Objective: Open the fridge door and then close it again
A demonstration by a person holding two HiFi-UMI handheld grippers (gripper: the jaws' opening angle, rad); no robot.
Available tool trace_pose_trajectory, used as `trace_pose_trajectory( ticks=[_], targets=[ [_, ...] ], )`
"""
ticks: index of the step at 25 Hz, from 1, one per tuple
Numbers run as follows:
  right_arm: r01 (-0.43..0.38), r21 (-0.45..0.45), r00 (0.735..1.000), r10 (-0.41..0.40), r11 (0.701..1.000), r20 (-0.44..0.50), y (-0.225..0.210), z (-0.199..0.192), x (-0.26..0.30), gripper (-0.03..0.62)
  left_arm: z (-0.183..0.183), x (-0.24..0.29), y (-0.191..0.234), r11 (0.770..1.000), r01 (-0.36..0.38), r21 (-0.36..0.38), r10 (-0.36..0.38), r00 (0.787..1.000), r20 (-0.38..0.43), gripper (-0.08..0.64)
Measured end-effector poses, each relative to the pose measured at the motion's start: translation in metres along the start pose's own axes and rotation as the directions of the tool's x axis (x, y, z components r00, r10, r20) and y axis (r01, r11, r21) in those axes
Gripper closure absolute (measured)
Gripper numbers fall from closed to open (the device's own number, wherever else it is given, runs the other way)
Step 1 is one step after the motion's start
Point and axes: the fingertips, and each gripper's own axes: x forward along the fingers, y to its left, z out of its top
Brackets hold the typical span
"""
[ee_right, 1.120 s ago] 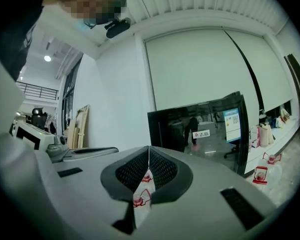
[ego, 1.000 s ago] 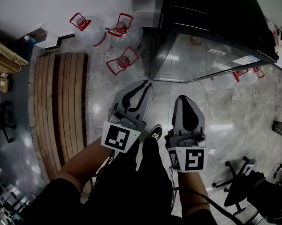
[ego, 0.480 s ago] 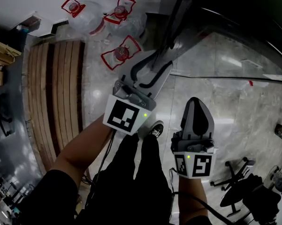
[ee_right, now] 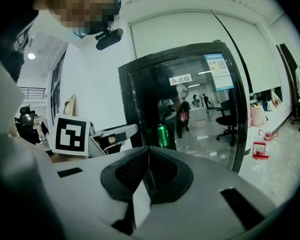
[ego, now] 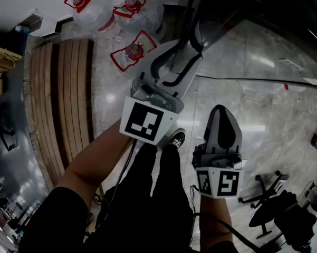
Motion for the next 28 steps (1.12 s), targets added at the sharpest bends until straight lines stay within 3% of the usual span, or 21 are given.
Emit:
trace_pose_trajectory(
  ticks=[9, 17, 20, 28],
  targets=[
    [0.069, 0.010, 0.998, -0.069, 0.998, 0.004, -0.026, 0.005, -0.021, 0.577, 0.000, -0.002, 0.002, 0.998, -0.045, -0.051, 0.045, 0.999, 0.000, 0.425],
    [0.076, 0.003, 0.997, -0.076, 0.997, 0.004, -0.023, 0.003, -0.034, 0.577, 0.004, -0.007, 0.000, 0.995, -0.081, -0.054, 0.083, 0.996, 0.021, 0.434],
    [0.082, -0.004, 0.997, -0.082, 0.997, 0.010, -0.023, 0.006, -0.041, 0.577, 0.006, -0.023, -0.015, 0.996, -0.084, -0.040, 0.086, 0.995, 0.045, 0.436],
    [0.116, -0.011, 0.993, -0.116, 0.993, 0.023, -0.028, 0.009, -0.072, 0.577, 0.001, -0.071, -0.067, 0.996, -0.073, -0.046, 0.072, 0.997, -0.019, 0.464]
  ],
)
